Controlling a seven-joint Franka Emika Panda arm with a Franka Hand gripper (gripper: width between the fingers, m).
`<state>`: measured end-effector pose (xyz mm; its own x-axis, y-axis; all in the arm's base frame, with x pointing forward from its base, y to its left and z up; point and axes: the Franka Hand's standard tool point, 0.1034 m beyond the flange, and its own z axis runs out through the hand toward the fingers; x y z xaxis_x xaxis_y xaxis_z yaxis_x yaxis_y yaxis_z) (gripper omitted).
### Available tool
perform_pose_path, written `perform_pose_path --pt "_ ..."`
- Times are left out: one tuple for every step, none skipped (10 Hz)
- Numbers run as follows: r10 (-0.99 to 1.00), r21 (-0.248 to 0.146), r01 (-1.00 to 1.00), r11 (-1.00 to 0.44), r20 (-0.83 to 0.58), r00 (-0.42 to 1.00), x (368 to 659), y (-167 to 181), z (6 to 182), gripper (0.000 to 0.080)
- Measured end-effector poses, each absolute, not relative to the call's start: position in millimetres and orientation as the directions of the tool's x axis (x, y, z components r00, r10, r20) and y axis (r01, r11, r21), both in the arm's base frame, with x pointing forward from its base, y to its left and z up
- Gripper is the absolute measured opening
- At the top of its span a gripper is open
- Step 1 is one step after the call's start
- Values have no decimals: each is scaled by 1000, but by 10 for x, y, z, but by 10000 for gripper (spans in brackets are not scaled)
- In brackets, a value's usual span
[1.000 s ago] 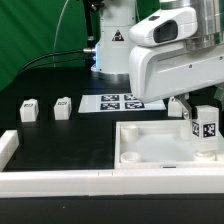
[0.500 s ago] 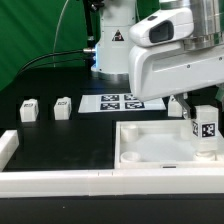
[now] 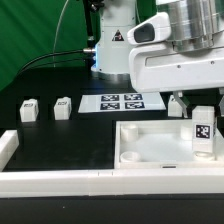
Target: Assemble one leg
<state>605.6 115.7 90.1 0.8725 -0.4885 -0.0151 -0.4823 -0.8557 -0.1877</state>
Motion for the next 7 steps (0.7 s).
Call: perform_pose_path --pt "-603 -186 -600 -778 -44 796 6043 1175 898 297" --pt "-671 -180 -669 -721 -59 739 6042 1184 896 297" --pt "-717 -182 -716 -674 -72 693 6048 1186 896 297" --pt "-806 -180 -809 -560 -105 582 6056 1194 896 297" --pt "-835 -177 -838 -516 -116 538 6056 1201 897 297" --pt "-832 -177 -836 -520 -115 542 6056 1201 897 297" --pt "-827 -178 -830 -528 -114 550 6055 1206 896 297"
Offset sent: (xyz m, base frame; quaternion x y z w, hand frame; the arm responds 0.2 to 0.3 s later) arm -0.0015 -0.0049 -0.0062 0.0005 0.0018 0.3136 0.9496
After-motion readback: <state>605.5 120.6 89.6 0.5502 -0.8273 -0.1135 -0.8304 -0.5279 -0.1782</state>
